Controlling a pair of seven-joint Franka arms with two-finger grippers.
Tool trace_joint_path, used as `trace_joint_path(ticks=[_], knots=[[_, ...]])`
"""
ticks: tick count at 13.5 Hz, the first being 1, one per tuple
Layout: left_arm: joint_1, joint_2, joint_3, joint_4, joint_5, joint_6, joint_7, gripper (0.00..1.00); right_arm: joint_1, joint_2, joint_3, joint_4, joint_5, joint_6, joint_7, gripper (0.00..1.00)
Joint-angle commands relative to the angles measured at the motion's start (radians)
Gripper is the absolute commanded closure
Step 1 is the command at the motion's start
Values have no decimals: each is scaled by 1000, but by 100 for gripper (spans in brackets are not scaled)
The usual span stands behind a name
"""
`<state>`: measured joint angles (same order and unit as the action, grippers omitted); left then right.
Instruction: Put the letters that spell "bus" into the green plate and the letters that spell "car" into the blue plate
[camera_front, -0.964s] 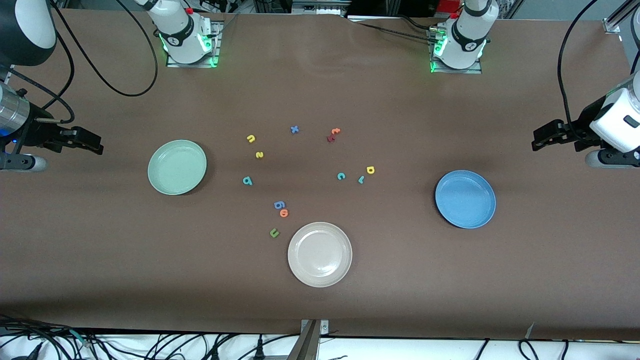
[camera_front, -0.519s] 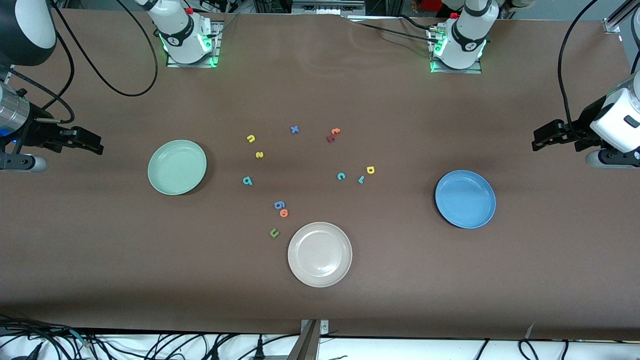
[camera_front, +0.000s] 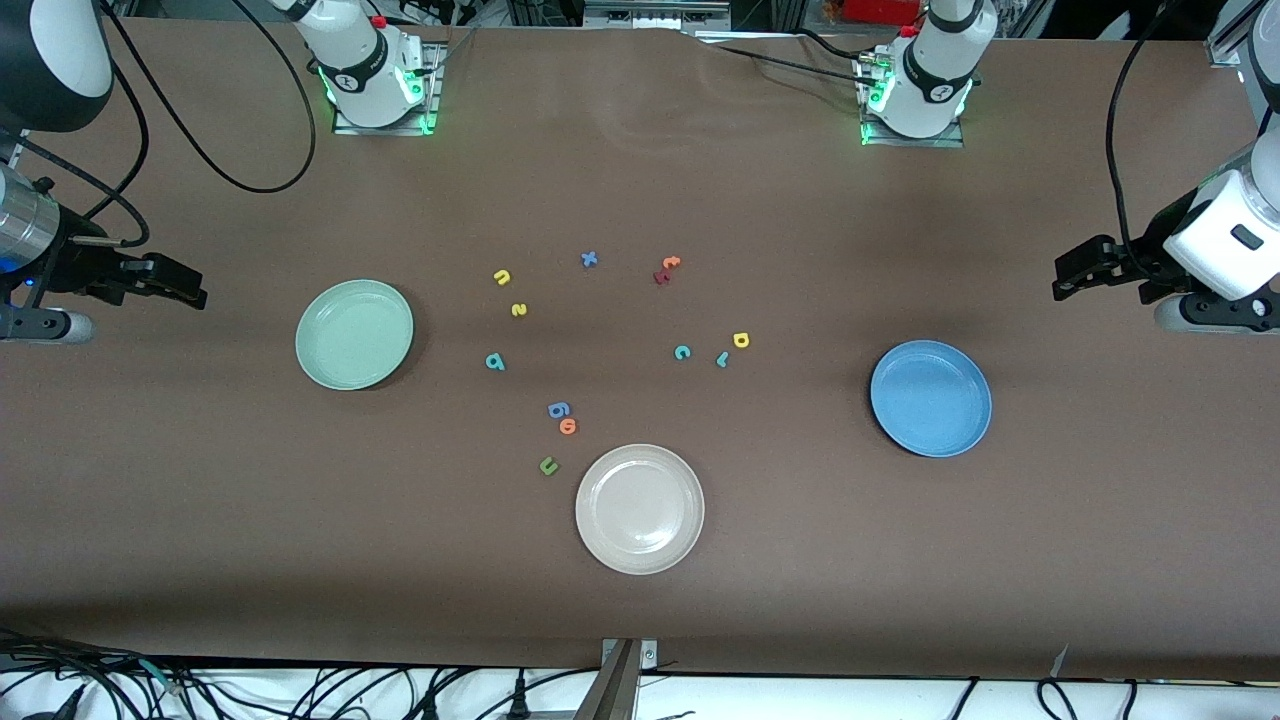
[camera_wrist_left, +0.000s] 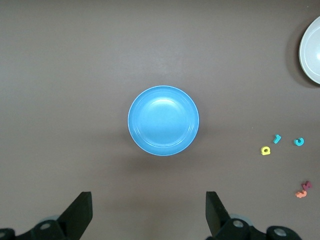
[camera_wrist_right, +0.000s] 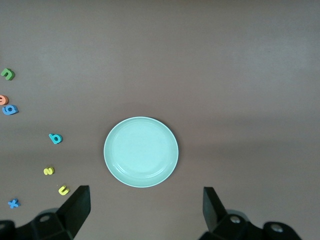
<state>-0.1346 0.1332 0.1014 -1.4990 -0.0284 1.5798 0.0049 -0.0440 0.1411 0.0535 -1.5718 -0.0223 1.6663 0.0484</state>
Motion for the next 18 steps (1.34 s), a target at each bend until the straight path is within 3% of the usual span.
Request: trace_joint_path(ticks=[1, 18], knots=[[6, 36, 3, 31, -19, -9, 73, 0, 6, 12, -1, 27, -4, -20, 5, 1], [13, 34, 6, 63, -13, -9, 69, 0, 6, 12, -1, 27, -2, -20, 4, 1]])
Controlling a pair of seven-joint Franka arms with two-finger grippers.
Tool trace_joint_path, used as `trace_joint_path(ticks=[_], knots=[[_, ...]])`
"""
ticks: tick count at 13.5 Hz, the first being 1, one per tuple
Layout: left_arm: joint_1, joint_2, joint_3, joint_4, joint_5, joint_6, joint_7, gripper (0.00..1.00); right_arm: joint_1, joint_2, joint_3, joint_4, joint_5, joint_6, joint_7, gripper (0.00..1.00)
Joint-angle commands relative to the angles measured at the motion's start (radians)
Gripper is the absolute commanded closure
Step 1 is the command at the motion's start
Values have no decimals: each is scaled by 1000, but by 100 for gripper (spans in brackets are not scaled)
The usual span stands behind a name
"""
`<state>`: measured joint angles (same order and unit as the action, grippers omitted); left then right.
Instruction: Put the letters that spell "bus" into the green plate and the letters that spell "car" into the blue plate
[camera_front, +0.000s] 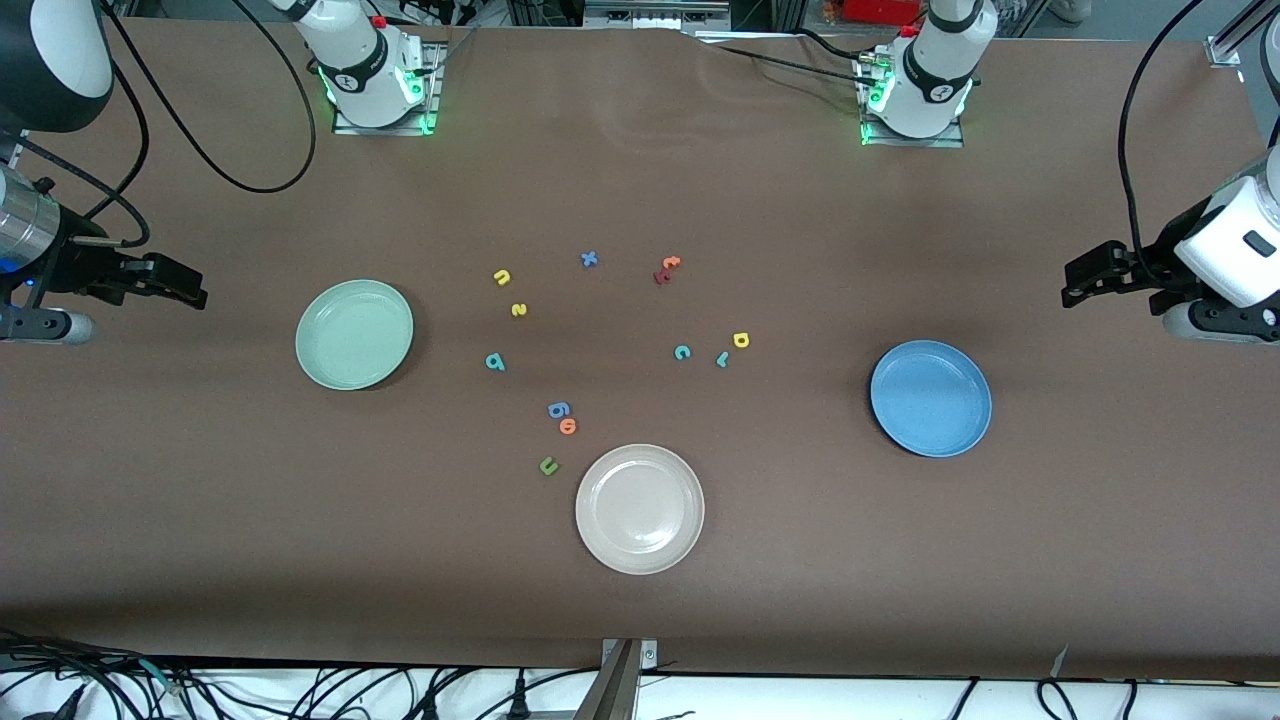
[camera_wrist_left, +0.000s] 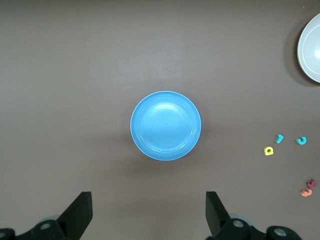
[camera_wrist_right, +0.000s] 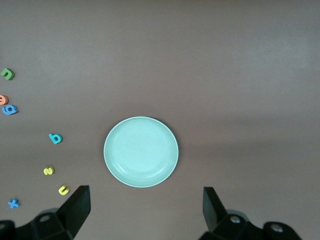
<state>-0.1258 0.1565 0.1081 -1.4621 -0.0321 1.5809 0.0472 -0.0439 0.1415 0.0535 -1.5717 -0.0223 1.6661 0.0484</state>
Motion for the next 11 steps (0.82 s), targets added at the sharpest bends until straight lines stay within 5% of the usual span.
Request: trace_joint_path(ticks=[1, 11], knots=[[5, 12, -1, 26, -8, -10, 28, 0, 6, 13, -1, 27, -2, -20, 2, 1], [2, 12, -2, 26, -12, -10, 25, 0, 4, 13, -1, 27, -4, -20, 2, 1]])
